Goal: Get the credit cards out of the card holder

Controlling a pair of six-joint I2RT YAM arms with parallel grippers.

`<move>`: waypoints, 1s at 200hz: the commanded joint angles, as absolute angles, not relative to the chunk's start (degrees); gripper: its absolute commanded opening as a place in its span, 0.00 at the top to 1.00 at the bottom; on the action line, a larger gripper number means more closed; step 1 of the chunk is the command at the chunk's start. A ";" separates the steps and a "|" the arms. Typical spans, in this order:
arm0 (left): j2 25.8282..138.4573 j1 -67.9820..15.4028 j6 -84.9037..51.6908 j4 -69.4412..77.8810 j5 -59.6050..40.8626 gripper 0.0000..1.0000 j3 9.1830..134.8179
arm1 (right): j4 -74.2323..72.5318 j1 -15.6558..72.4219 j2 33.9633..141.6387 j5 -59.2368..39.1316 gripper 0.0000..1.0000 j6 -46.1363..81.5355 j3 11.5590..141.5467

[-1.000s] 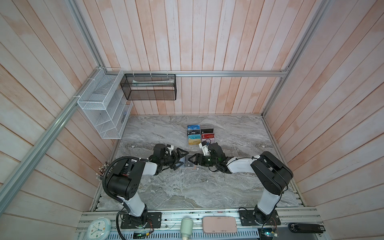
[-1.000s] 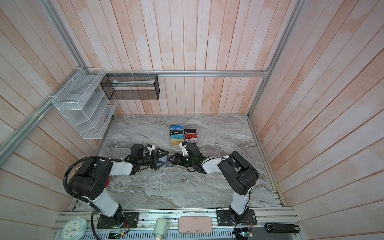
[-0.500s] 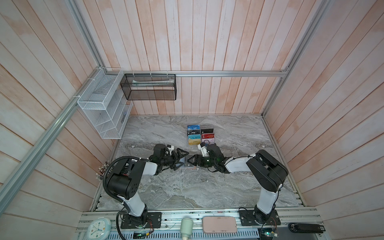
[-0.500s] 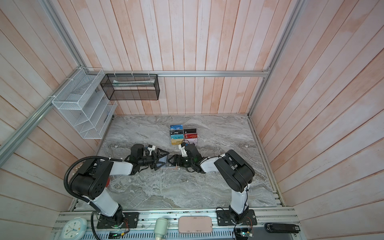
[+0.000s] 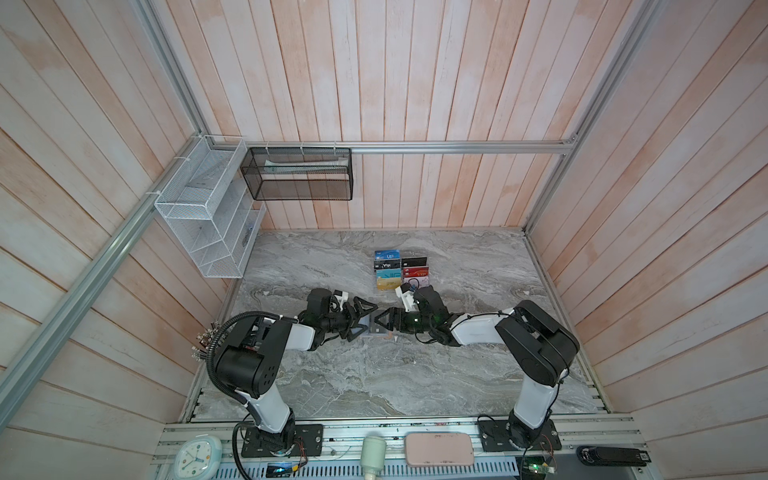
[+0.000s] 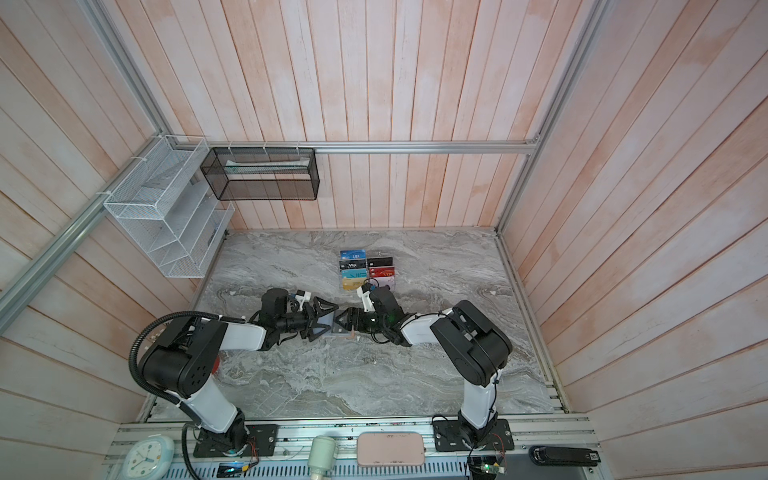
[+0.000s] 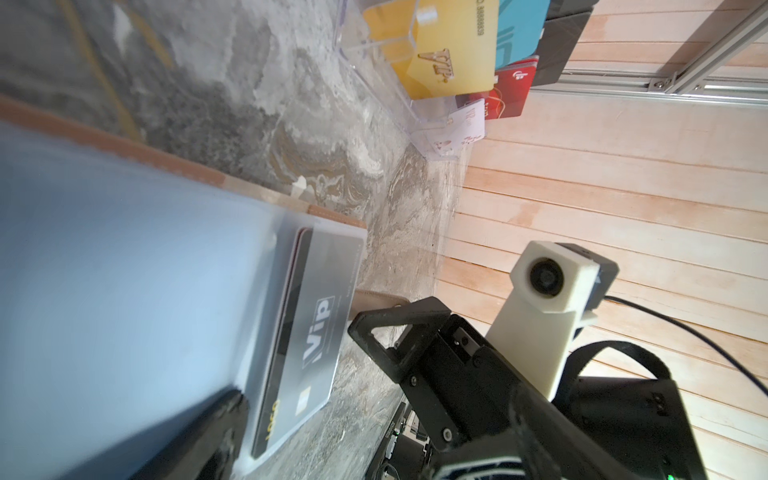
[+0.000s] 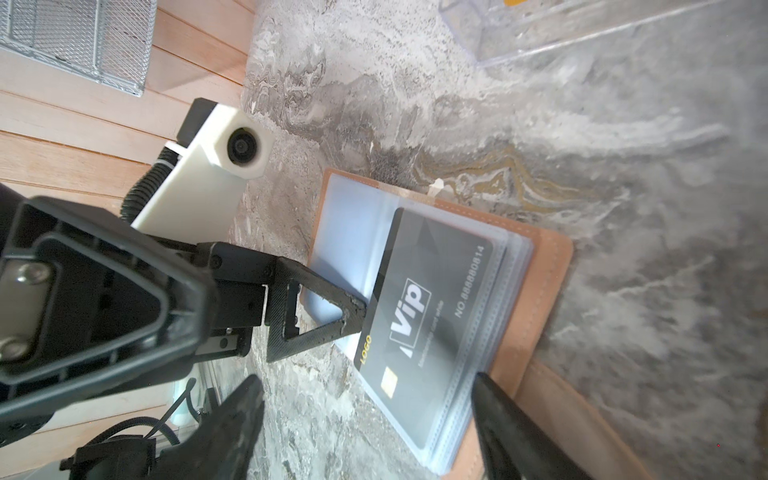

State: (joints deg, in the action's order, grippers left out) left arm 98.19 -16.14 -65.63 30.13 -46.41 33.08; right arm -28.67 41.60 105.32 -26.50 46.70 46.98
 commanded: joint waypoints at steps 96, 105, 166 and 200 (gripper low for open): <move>99.14 -15.15 -65.03 31.36 -47.29 0.00 30.87 | -31.17 42.25 109.33 -27.39 0.30 47.59 48.52; 99.16 -15.12 -64.94 31.25 -47.27 0.00 30.91 | -31.20 42.19 109.49 -27.25 0.32 47.61 48.26; 99.67 -15.19 -64.81 31.55 -47.24 0.00 30.63 | -31.34 42.19 111.61 -27.31 0.46 47.79 47.90; 99.58 -14.96 -64.86 31.81 -47.37 0.00 30.18 | -32.09 42.24 112.83 -27.68 0.52 48.13 47.90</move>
